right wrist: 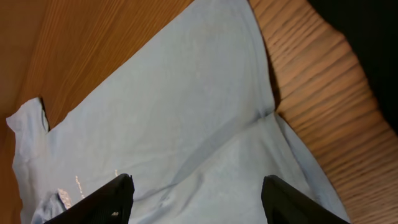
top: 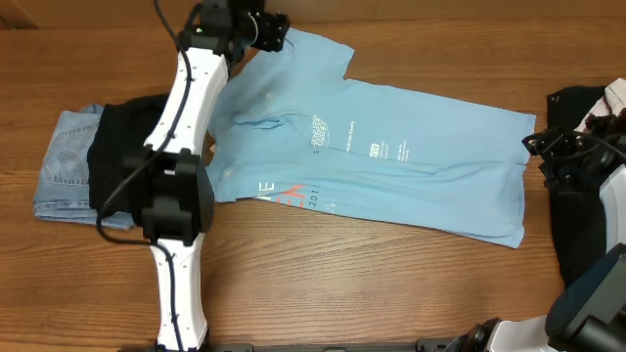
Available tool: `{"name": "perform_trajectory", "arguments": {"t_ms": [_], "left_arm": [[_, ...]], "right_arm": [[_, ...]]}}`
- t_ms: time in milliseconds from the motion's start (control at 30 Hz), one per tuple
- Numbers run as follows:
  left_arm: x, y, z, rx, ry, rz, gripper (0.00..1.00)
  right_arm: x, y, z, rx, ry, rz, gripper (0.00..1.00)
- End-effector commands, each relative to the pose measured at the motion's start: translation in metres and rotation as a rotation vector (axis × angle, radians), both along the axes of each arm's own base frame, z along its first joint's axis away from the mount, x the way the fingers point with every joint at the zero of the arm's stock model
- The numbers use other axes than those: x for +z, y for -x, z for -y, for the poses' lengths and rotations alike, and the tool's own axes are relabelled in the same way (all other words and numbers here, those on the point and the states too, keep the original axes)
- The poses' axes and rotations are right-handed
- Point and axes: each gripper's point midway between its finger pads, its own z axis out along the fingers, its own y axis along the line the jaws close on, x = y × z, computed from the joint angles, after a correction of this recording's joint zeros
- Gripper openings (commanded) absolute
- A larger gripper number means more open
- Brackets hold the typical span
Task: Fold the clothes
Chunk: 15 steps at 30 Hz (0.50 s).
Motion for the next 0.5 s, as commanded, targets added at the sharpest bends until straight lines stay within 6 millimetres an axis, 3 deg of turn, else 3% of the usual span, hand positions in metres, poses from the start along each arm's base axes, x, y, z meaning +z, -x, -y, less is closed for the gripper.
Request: {"name": "perform_trajectory", "arguments": {"t_ms": [0, 133, 233, 367, 467], "left_arm": [[-0.07, -0.016, 0.003, 0.02, 0.066, -0.073, 0.67], [-0.112, -0.026, 0.01, 0.049, 0.105, -0.092, 0.62], [-0.136, -0.028, 0.013, 0.065, 0.111, -0.107, 0.68], [-0.15, -0.03, 0.011, 0.107, 0.085, -0.114, 0.72], [-0.159, -0.029, 0.011, 0.116, 0.07, -0.124, 0.59]], "right_arm": [[0.012, -0.008, -0.012, 0.039, 0.0, 0.032, 0.7], [0.004, -0.002, -0.019, 0.047, 0.024, -0.023, 0.71], [-0.003, 0.005, -0.017, 0.037, 0.061, -0.078, 0.71], [-0.006, 0.009, -0.016, 0.052, 0.074, -0.095, 0.71], [-0.005, 0.008, -0.016, 0.052, 0.076, -0.091, 0.71]]}}
